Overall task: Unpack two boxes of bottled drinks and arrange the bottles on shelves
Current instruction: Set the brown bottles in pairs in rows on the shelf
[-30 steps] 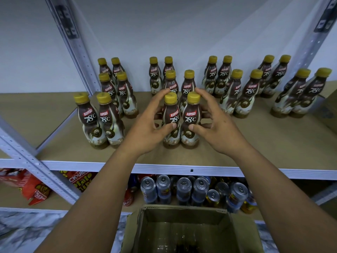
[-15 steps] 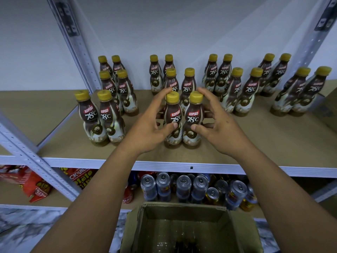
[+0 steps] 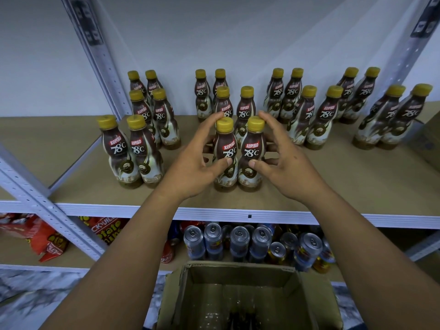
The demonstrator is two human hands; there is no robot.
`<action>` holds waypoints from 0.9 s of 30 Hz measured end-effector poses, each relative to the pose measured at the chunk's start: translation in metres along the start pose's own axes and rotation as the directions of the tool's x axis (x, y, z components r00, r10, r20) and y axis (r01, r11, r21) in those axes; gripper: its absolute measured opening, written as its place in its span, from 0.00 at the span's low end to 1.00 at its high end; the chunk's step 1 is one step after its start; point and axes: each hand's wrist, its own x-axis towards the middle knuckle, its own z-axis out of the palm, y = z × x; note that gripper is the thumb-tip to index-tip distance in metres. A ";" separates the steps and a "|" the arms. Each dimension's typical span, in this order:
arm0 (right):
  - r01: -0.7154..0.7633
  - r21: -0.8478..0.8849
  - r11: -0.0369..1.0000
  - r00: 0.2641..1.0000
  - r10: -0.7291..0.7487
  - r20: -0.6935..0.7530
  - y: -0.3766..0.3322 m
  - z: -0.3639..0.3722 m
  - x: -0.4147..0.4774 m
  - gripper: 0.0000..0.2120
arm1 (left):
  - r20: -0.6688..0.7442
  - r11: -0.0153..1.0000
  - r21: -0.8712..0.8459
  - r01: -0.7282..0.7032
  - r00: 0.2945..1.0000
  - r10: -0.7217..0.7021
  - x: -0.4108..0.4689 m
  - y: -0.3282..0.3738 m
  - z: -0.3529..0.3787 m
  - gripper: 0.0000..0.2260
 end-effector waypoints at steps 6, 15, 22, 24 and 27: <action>0.003 0.017 1.000 1.000 -0.003 -0.009 0.002 0.002 -0.001 0.46 | -0.005 1.000 -0.013 -0.012 1.000 0.012 -0.001 -0.002 0.002 0.39; 0.008 0.018 1.000 1.000 -0.008 -0.007 0.003 0.002 -0.002 0.46 | -0.011 0.998 0.000 -0.057 0.998 0.057 -0.002 -0.002 0.004 0.39; 0.017 0.018 1.000 1.000 -0.017 -0.018 0.006 0.003 -0.002 0.47 | -0.012 0.998 0.010 -0.060 0.998 0.060 -0.002 -0.005 0.004 0.39; 0.019 0.025 0.999 1.000 -0.019 -0.017 0.007 0.003 -0.003 0.46 | -0.014 0.998 0.007 -0.055 0.998 0.055 -0.003 -0.003 0.005 0.40; 0.017 0.054 0.998 1.000 -0.016 -0.008 0.009 0.004 -0.004 0.46 | -0.028 0.999 0.014 -0.040 0.999 0.041 -0.006 -0.004 0.006 0.43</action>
